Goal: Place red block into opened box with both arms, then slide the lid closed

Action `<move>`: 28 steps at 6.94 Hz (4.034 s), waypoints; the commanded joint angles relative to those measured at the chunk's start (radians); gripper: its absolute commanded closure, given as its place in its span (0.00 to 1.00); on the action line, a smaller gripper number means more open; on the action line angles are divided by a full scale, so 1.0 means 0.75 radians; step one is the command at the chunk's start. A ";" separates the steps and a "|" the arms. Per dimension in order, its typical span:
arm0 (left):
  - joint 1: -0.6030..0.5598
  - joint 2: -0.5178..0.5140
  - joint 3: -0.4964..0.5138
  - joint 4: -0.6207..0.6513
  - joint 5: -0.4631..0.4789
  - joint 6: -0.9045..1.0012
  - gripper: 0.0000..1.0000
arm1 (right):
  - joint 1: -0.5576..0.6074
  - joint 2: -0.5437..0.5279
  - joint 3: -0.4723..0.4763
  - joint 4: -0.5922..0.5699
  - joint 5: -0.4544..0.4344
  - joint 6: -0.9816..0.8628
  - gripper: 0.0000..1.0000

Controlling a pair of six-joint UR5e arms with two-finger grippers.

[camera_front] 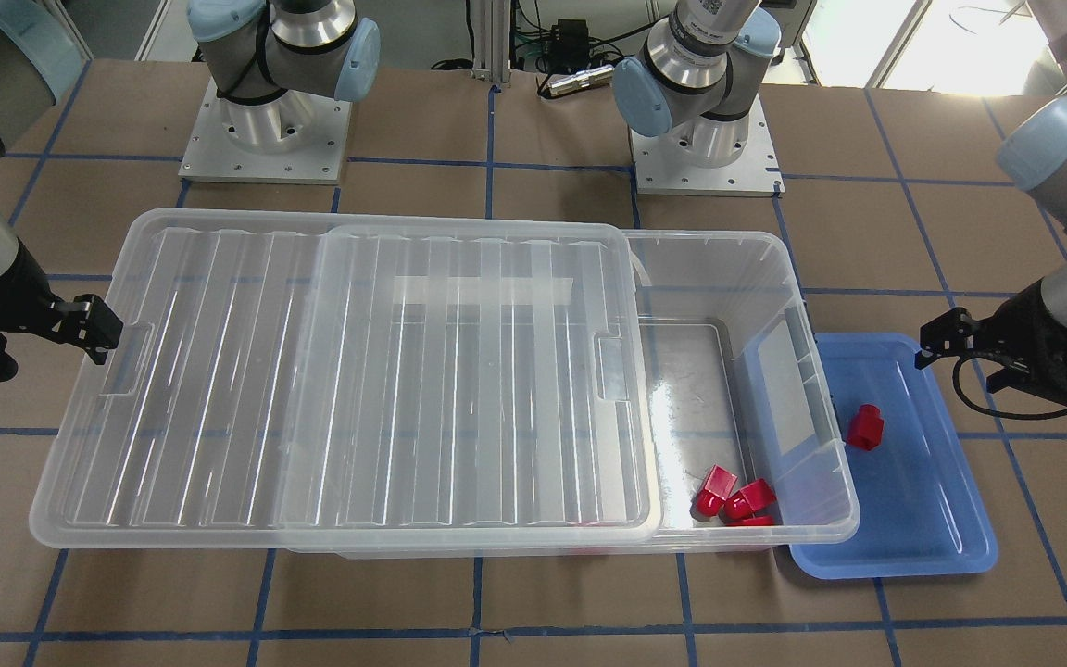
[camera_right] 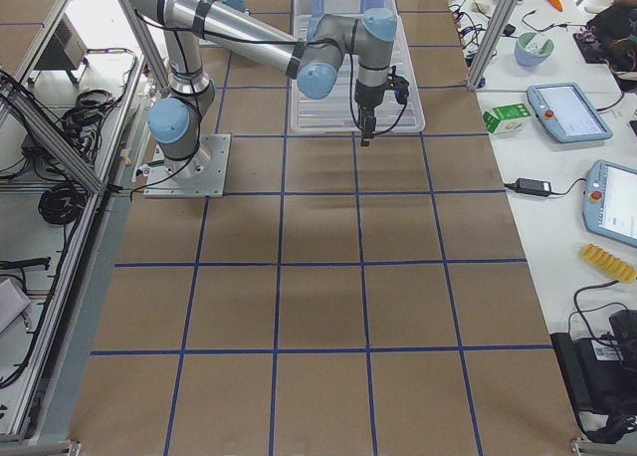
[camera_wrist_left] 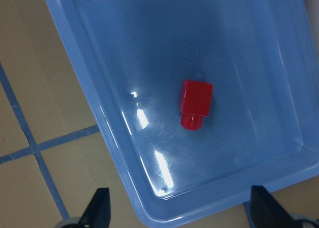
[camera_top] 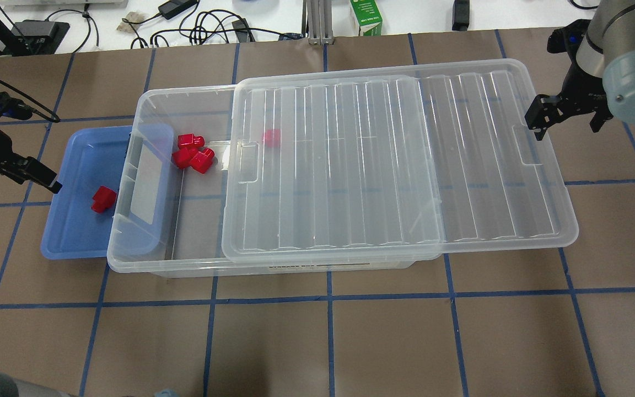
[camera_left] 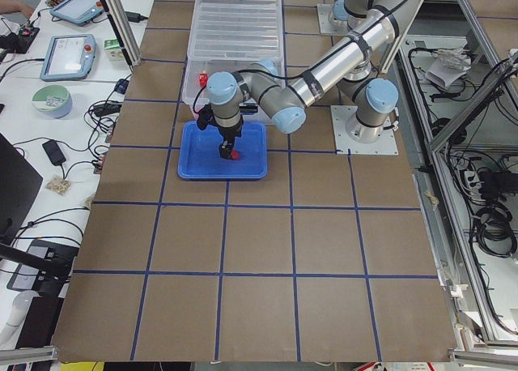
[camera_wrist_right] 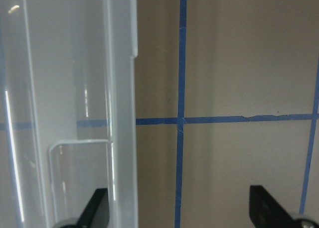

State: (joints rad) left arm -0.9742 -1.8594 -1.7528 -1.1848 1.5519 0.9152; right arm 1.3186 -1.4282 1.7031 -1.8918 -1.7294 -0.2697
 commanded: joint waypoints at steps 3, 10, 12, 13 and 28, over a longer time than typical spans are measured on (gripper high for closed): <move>-0.012 -0.137 -0.137 0.243 -0.118 -0.042 0.00 | 0.153 -0.235 -0.133 0.314 0.236 0.169 0.00; -0.131 -0.214 -0.142 0.355 -0.108 -0.095 0.70 | 0.234 -0.247 -0.131 0.324 0.242 0.225 0.00; -0.135 -0.172 -0.097 0.310 -0.038 -0.106 0.90 | 0.244 -0.256 -0.127 0.324 0.242 0.225 0.00; -0.135 -0.133 0.006 0.129 -0.034 -0.106 0.90 | 0.244 -0.256 -0.127 0.322 0.242 0.225 0.00; -0.669 0.080 -0.234 0.087 -0.014 -1.114 0.89 | -0.011 -0.239 -0.121 0.328 0.216 -0.059 0.00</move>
State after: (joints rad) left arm -1.4782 -1.7882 -1.9182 -1.1380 1.5290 0.0760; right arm 1.3877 -1.6066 1.6065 -1.6499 -1.5579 -0.2221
